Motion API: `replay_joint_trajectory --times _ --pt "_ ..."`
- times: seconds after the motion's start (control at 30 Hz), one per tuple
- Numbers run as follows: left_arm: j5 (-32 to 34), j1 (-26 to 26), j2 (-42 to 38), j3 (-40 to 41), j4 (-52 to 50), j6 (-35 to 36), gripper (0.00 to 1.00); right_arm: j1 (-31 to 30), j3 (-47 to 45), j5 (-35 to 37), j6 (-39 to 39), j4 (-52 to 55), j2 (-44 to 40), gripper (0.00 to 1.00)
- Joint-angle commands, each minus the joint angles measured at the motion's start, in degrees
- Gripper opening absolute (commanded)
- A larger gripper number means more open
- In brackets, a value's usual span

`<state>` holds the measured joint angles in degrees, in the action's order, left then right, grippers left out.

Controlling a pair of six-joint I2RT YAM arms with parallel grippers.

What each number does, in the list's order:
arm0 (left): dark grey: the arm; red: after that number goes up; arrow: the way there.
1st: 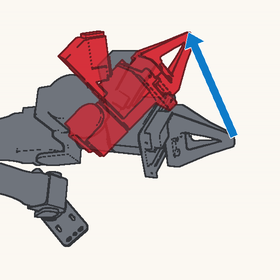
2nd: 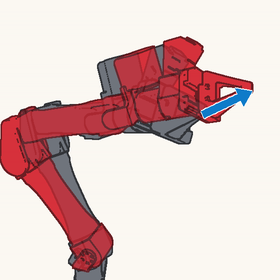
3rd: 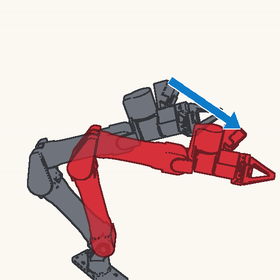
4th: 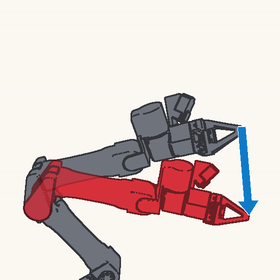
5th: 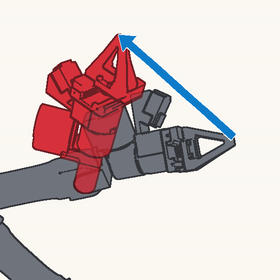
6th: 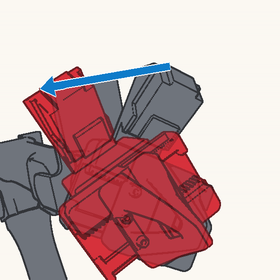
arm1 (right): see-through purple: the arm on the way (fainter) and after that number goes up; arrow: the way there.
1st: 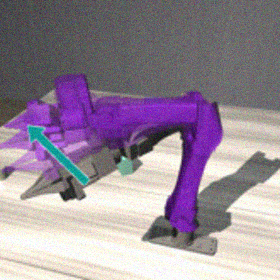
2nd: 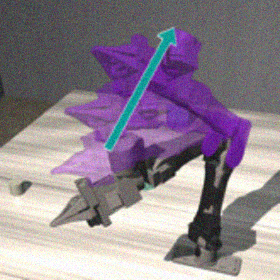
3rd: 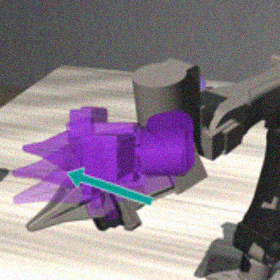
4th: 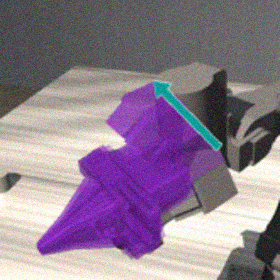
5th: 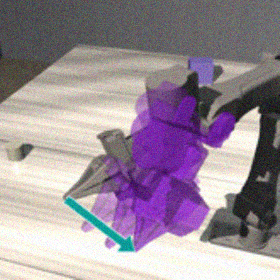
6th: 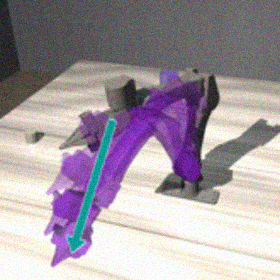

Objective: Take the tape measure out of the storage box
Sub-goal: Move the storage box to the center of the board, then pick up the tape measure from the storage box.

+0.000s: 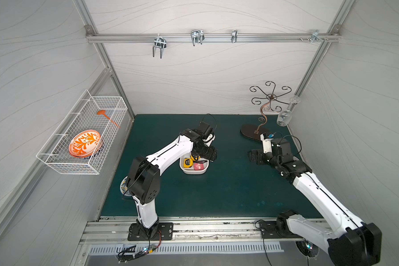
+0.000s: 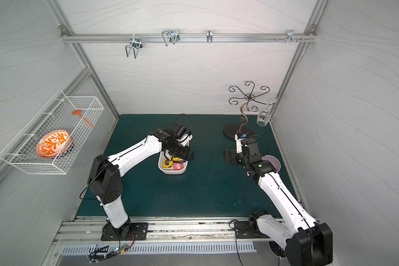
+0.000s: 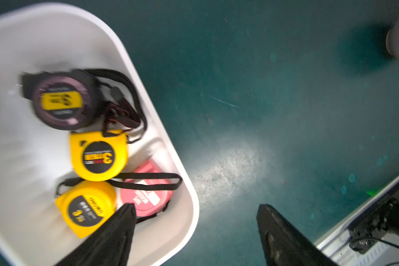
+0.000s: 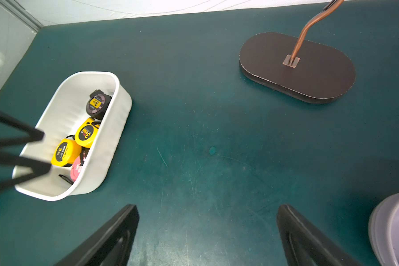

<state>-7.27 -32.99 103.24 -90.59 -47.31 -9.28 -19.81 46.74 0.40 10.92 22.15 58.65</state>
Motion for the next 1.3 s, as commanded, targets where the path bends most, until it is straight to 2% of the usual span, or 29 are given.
replay_joint_trajectory --times 0.0,0.17,0.37,0.57,1.27 --pt "7.4 2.1 0.8 -4.4 -1.7 -1.3 0.89 -0.3 0.5 -3.8 1.0 0.5 -0.2 0.99" --pt "10.5 5.1 9.2 -10.9 -3.3 -1.9 0.89 -0.4 0.0 -6.9 3.0 -0.1 -0.8 0.99" --pt "11.7 7.1 19.9 -21.7 -8.3 0.2 0.92 -0.3 -0.2 -7.3 3.1 0.9 -2.0 0.99" --pt "13.0 8.1 26.3 -28.4 -13.7 1.2 0.92 -0.4 -1.1 -7.0 2.9 1.6 -3.5 0.99" --pt "10.6 8.4 33.5 -30.0 -11.3 1.1 0.83 -0.4 -0.9 -7.3 2.8 1.1 -2.8 0.99"
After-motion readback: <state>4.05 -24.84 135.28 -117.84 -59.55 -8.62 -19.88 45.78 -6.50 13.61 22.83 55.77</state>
